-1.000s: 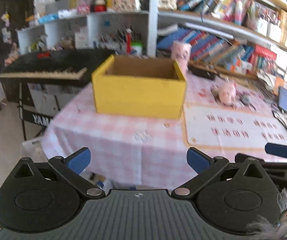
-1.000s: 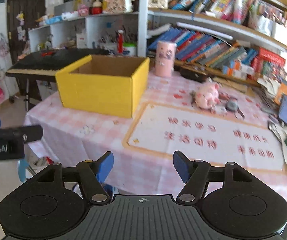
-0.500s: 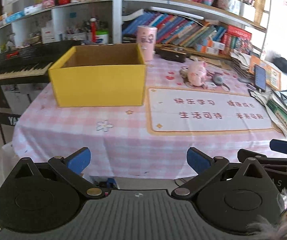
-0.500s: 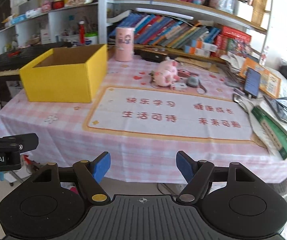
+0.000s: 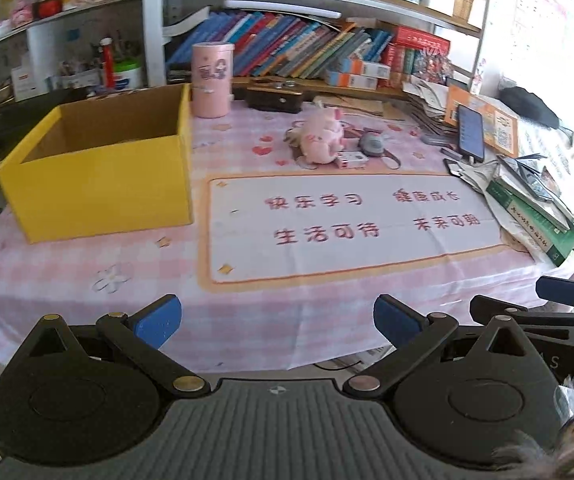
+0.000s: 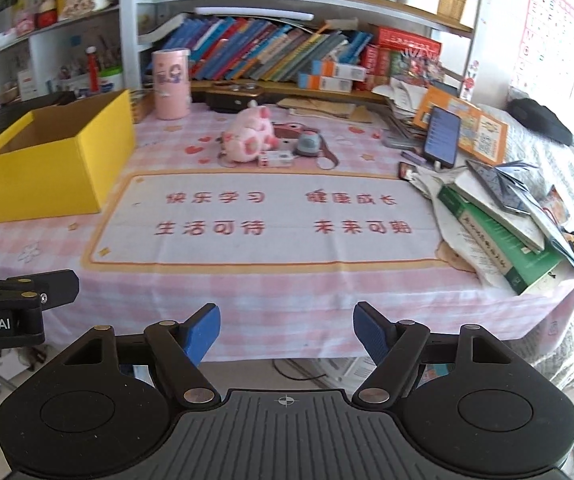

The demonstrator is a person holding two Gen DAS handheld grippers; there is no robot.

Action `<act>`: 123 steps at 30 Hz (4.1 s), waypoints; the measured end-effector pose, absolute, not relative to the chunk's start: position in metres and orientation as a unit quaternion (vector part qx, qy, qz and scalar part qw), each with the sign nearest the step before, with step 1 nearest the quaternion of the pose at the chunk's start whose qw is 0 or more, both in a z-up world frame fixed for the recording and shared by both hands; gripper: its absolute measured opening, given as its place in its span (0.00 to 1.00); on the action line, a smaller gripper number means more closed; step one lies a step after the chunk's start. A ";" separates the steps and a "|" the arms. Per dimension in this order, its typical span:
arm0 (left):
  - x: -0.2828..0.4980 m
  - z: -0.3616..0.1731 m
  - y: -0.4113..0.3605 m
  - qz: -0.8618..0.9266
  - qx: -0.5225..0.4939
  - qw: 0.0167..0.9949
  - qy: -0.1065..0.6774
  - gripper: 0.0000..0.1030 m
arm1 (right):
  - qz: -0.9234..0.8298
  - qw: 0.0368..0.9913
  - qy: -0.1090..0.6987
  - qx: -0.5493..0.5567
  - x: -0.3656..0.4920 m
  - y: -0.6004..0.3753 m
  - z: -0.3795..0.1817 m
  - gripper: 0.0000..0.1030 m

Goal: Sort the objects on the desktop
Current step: 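Withdraw both tools from the box toward the plush pig and toy car, then grasp the grey-blue toy car with the right gripper while the left gripper grasps the pink plush pig, then carry the toy car and plush pig over the yellow box with both grippers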

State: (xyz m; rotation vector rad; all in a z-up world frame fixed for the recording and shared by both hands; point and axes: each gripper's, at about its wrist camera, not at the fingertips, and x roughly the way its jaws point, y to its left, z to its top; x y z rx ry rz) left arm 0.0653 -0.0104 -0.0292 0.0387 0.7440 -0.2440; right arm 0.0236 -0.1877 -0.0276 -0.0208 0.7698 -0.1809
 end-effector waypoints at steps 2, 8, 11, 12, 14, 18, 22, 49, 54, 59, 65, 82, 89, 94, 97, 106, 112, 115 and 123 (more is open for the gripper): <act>0.074 -0.028 -0.020 -0.123 0.022 0.924 0.361 1.00 | -0.093 0.921 0.378 -0.005 0.030 -0.196 -0.027 0.74; 0.099 -0.027 -0.051 -0.140 0.046 0.923 0.355 1.00 | -0.104 0.921 0.375 0.013 0.054 -0.223 -0.028 0.74; 0.112 -0.029 -0.068 -0.143 0.060 0.922 0.355 1.00 | -0.099 0.920 0.380 0.018 0.069 -0.236 -0.031 0.74; 0.117 -0.030 -0.074 -0.144 0.060 0.921 0.357 1.00 | -0.096 0.919 0.382 0.019 0.075 -0.239 -0.033 0.74; 0.127 -0.033 -0.085 -0.142 0.060 0.920 0.361 1.00 | -0.089 0.917 0.387 0.020 0.088 -0.248 -0.037 0.74; 0.150 -0.037 -0.108 -0.142 0.054 0.918 0.366 1.00 | -0.077 0.914 0.398 0.021 0.114 -0.269 -0.042 0.74; 0.171 -0.041 -0.132 -0.140 0.044 0.912 0.383 1.00 | -0.065 0.913 0.402 0.021 0.139 -0.292 -0.046 0.74; 0.377 -0.066 -0.183 -0.048 0.032 0.937 0.345 1.00 | 0.026 0.932 0.360 0.041 0.343 -0.362 -0.085 0.73; 0.410 -0.072 -0.185 -0.061 0.034 0.934 0.351 1.00 | 0.054 0.933 0.355 0.026 0.373 -0.354 -0.094 0.72; 0.425 -0.080 -0.188 -0.063 0.038 0.930 0.361 1.00 | 0.065 0.923 0.378 0.022 0.402 -0.341 -0.113 0.60; 0.435 -0.093 -0.197 -0.081 0.044 0.920 0.382 0.98 | 0.066 0.923 0.379 0.028 0.408 -0.341 -0.120 0.42; 0.425 -0.093 -0.198 -0.086 0.076 0.912 0.393 0.56 | 0.014 0.919 0.392 0.022 0.380 -0.369 -0.122 0.43; 0.372 -0.052 -0.158 -0.062 -0.017 0.930 0.362 0.56 | 0.009 0.922 0.388 0.006 0.385 -0.362 -0.124 0.46; 0.336 -0.037 -0.148 -0.056 -0.047 0.932 0.356 0.56 | 0.019 0.921 0.389 -0.001 0.387 -0.363 -0.124 0.41; 0.316 -0.032 -0.144 -0.056 -0.076 0.930 0.356 0.56 | 0.025 0.919 0.394 -0.002 0.386 -0.363 -0.121 0.41; 0.274 -0.021 -0.141 -0.074 -0.115 0.925 0.355 0.56 | 0.116 0.915 0.387 0.015 0.337 -0.360 -0.072 0.41; 0.250 -0.023 -0.132 -0.065 -0.130 0.923 0.357 0.56 | 0.114 0.918 0.379 -0.013 0.304 -0.353 -0.072 0.41; 0.237 -0.022 -0.130 -0.066 -0.131 0.923 0.356 0.56 | 0.115 0.923 0.365 -0.036 0.281 -0.355 -0.079 0.41; 0.221 -0.029 -0.130 -0.073 -0.139 0.917 0.366 0.56 | 0.109 0.894 0.434 -0.039 0.243 -0.363 -0.101 0.42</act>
